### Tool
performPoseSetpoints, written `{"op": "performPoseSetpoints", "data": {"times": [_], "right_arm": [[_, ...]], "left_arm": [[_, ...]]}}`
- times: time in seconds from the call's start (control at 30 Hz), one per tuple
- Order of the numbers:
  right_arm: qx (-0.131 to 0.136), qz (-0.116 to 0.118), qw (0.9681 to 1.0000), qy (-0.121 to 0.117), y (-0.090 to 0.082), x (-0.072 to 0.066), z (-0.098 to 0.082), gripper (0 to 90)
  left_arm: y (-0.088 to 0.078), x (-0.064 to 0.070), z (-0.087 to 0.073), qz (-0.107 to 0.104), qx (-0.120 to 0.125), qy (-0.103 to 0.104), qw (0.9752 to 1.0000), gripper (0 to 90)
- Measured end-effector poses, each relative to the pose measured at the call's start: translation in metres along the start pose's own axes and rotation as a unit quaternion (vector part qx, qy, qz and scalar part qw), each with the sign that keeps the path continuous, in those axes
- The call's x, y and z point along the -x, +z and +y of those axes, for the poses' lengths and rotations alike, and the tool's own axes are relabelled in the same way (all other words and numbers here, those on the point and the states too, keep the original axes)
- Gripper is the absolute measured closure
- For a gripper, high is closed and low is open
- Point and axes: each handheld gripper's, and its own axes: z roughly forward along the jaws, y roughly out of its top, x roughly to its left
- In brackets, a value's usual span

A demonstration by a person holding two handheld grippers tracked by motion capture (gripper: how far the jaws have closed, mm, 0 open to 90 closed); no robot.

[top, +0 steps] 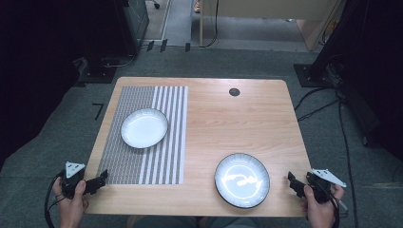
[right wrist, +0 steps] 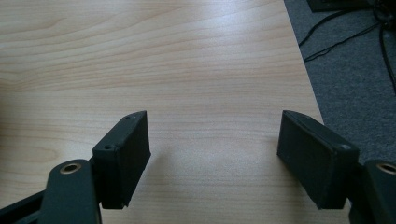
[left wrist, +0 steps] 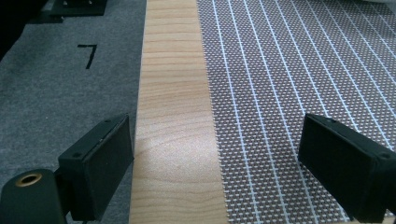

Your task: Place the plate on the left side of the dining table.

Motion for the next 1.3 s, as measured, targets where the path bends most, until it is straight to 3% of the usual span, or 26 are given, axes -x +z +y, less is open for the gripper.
{"op": "performPoseSetpoints", "data": {"times": [0.1, 0.3, 0.87, 1.03, 1.3], "right_arm": [[-0.002, -0.005, 1.0000, -0.004, 0.000, -0.002, 0.000, 25.3], [-0.002, -0.031, 0.9988, -0.038, 0.003, -0.011, -0.003, 21.3], [-0.006, -0.024, 0.9986, -0.048, 0.004, -0.013, -0.005, 12.2], [-0.007, -0.024, 0.9986, -0.047, 0.004, -0.013, -0.008, 3.3], [-0.009, -0.024, 0.9986, -0.047, 0.004, -0.013, -0.008, 2.7]], "left_arm": [[0.000, 0.001, 0.000, 0.000, -0.001, 0.003, 1.0000, 9.8], [0.001, 0.002, 0.000, -0.001, -0.003, 0.005, 1.0000, 9.8], [0.001, 0.002, 0.000, -0.002, -0.003, 0.006, 1.0000, 9.9], [0.001, 0.001, 0.000, -0.003, -0.002, 0.007, 1.0000, 9.9], [0.001, 0.001, 0.000, -0.005, -0.002, 0.008, 1.0000, 9.8]]}}
